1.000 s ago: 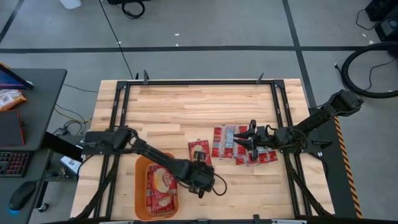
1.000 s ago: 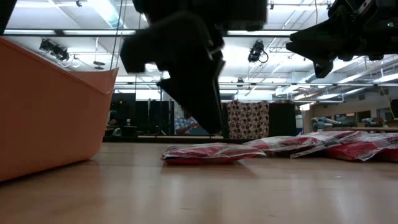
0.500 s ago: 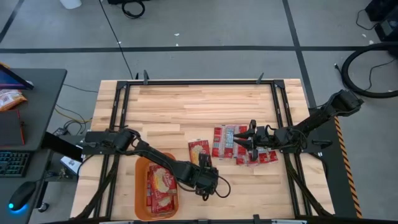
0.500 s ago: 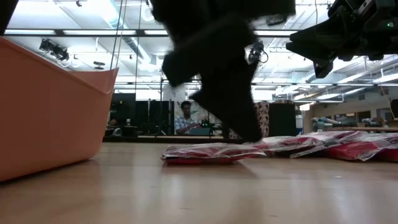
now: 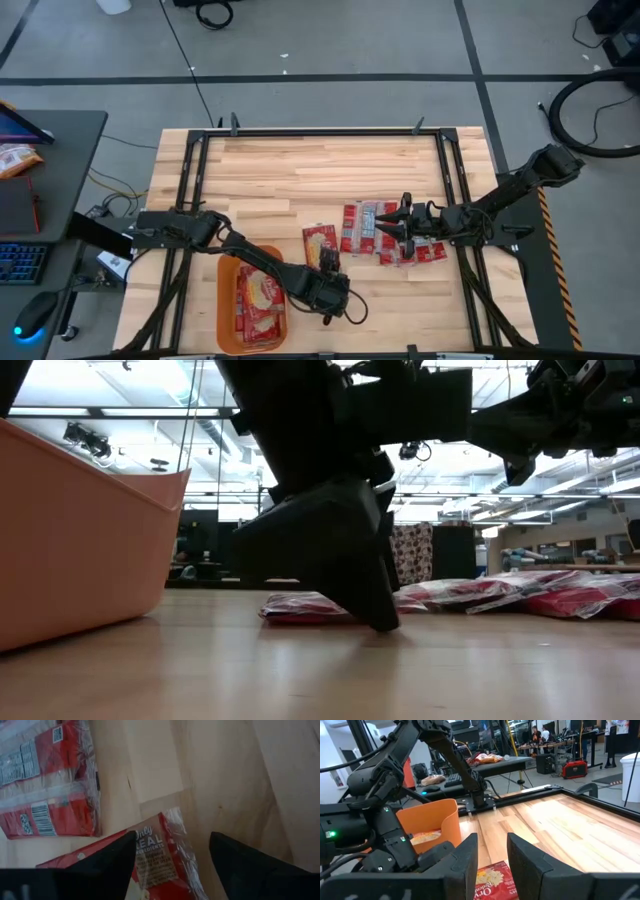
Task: Sort popcorn bags into baskets
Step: Put the red popcorn pack into the orange bin
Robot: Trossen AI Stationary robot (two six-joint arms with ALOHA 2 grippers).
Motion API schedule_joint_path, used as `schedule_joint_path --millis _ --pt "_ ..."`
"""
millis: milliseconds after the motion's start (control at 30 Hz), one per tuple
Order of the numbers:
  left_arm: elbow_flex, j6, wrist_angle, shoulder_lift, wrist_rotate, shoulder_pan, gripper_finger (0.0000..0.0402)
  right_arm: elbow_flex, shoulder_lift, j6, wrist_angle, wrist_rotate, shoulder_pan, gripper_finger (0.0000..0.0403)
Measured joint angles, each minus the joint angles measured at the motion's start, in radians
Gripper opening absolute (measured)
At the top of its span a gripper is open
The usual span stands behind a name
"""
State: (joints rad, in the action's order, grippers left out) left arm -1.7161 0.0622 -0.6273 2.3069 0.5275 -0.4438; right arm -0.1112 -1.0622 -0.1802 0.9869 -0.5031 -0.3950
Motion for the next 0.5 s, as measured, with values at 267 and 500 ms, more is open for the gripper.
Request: schedule_joint_path --millis 267,500 --pt "0.003 -0.038 -0.033 0.003 0.008 0.006 0.0123 0.0 0.0 0.0 0.0 0.0 0.0 0.011" --pt "0.006 -0.063 -0.048 0.006 0.007 0.01 0.0015 0.0 0.0 0.0 0.0 0.0 0.0 0.011"
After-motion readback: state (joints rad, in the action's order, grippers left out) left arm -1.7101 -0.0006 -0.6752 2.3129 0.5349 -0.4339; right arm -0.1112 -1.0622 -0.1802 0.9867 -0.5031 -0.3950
